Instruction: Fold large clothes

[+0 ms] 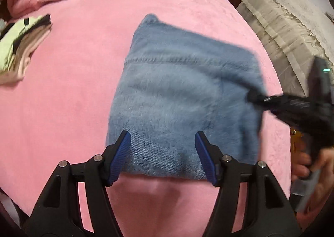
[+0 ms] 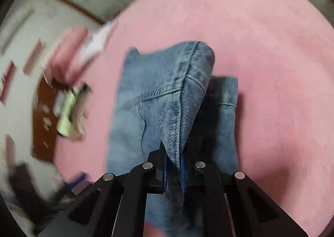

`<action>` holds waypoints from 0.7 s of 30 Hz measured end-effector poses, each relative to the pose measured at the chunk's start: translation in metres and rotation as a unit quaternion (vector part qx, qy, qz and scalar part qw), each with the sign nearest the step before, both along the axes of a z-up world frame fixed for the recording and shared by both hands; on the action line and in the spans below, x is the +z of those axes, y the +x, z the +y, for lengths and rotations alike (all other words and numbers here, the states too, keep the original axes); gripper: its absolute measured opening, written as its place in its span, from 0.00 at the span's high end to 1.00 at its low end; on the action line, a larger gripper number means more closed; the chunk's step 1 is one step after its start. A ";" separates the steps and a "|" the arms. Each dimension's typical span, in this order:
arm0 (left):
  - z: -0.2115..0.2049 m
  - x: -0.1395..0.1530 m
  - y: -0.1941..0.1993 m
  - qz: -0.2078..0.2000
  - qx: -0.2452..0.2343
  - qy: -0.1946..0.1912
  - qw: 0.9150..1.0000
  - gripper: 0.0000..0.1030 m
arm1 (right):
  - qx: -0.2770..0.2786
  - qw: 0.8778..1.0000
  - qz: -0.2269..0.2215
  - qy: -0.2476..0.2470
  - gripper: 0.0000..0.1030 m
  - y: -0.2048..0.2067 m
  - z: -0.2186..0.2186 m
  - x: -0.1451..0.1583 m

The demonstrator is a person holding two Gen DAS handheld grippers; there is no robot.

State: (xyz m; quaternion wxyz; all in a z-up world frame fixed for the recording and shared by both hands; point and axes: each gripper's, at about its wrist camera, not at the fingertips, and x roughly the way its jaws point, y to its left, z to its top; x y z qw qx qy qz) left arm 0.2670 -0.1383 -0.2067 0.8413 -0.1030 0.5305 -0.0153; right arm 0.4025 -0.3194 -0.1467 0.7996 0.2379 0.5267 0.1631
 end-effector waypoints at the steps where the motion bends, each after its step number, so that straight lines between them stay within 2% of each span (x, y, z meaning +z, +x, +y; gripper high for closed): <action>1: -0.003 -0.003 -0.001 0.007 -0.005 -0.002 1.000 0.41 | -0.005 1.000 -0.007 -0.004 0.91 -0.007 -0.001 0.011; 3: 0.004 -0.006 0.003 0.016 -0.009 0.006 1.000 0.41 | -0.015 0.999 -0.006 -0.030 0.92 -0.014 0.007 0.022; 5: 0.002 -0.015 0.011 0.020 -0.015 0.008 1.000 0.41 | -0.027 0.999 0.009 -0.032 0.92 -0.019 0.004 0.015; 9: 0.001 -0.024 0.013 0.024 -0.022 0.008 0.999 0.41 | -0.073 0.994 0.079 -0.018 0.92 -0.019 -0.002 -0.037; 11: 0.003 -0.026 0.011 0.026 -0.022 0.010 0.999 0.41 | -0.090 0.992 0.089 -0.021 0.91 -0.019 -0.002 -0.052; 15: 0.002 -0.026 0.002 0.035 -0.014 0.007 0.999 0.41 | -0.083 0.988 0.090 -0.095 0.85 -0.016 0.018 -0.061; 16: 0.003 -0.026 0.002 0.036 -0.011 0.007 0.999 0.41 | -0.083 0.986 0.086 -0.113 0.76 -0.017 0.024 -0.057; 17: 0.004 -0.026 0.001 0.038 -0.009 0.006 0.999 0.41 | -0.080 0.984 0.078 -0.139 0.62 -0.018 0.029 -0.050; 18: 0.004 -0.028 0.000 0.039 -0.006 0.006 0.999 0.41 | -0.077 0.979 0.064 -0.177 0.54 -0.017 0.035 -0.045; 19: 0.004 -0.028 0.000 0.040 -0.004 0.007 0.999 0.41 | -0.075 0.976 0.055 -0.199 0.40 -0.020 0.039 -0.038; 20: 0.004 -0.028 0.000 0.040 -0.001 0.006 0.999 0.41 | -0.072 0.973 0.048 -0.213 0.35 -0.020 0.035 -0.038; 21: 0.003 -0.027 -0.001 0.039 0.001 0.007 0.999 0.41 | -0.069 0.974 0.047 -0.210 0.35 -0.019 0.037 -0.041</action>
